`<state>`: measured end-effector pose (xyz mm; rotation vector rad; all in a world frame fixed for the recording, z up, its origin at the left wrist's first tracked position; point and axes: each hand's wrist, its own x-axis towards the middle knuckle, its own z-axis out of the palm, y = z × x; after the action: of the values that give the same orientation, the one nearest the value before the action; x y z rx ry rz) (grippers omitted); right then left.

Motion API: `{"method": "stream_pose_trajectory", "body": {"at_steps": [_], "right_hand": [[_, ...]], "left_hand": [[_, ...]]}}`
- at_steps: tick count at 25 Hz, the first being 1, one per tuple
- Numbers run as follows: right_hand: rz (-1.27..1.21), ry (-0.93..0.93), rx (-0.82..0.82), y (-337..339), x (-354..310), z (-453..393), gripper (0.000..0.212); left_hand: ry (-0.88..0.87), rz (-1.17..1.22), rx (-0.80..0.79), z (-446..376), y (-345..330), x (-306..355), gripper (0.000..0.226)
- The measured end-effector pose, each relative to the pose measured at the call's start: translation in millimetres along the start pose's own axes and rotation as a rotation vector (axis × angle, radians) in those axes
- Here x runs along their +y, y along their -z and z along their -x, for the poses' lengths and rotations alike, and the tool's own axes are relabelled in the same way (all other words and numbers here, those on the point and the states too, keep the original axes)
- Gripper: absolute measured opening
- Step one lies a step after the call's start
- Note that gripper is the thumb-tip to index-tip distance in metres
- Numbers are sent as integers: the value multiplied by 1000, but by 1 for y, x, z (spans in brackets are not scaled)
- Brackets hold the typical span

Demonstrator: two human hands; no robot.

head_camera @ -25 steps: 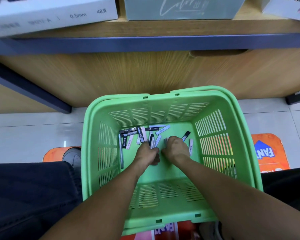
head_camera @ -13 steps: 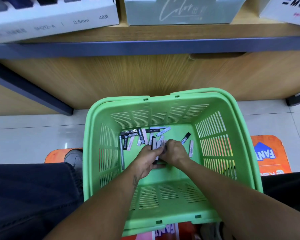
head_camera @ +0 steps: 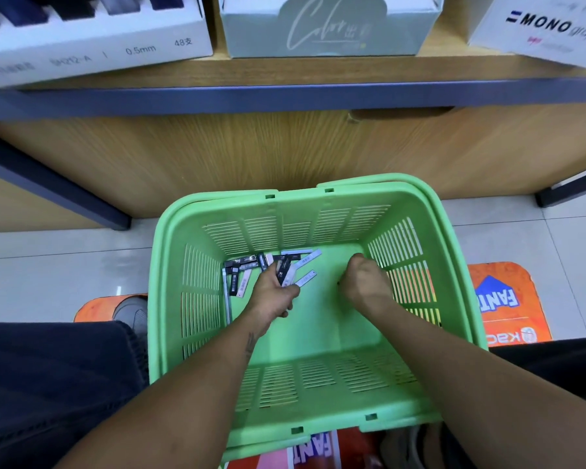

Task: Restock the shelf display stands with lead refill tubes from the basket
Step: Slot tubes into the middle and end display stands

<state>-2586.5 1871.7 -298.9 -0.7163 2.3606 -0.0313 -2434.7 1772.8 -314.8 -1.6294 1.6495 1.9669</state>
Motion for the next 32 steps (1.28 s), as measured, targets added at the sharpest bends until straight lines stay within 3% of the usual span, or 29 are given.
{"method": "stream_pose_trajectory", "body": {"at_steps": [3, 9, 12, 17, 22, 26, 32], "right_hand": [[126, -78, -28, -12, 14, -2, 21], [-139, -204, 139, -18, 1, -19, 17], [-177, -179, 146, -14, -7, -26, 24], [-65, -76, 70, -26, -27, -21, 14], [-219, -159, -16, -43, -46, -1, 6], [-372, -227, -17, -47, -54, -7, 14], [-658, -225, -128, -43, -50, -15, 2]], "left_hand": [[-75, -172, 175, -12, 2, -1, 37], [-57, -350, 400, -19, 6, -12, 20], [-10, -481, 460, -19, 5, -11, 30], [-55, -784, 440, -17, -5, -5, 42], [-105, -877, 449, -19, -8, 0, 46], [-161, -744, 310, -20, -12, 5, 46], [-76, -412, 145, -34, 3, 8, 42]]}}
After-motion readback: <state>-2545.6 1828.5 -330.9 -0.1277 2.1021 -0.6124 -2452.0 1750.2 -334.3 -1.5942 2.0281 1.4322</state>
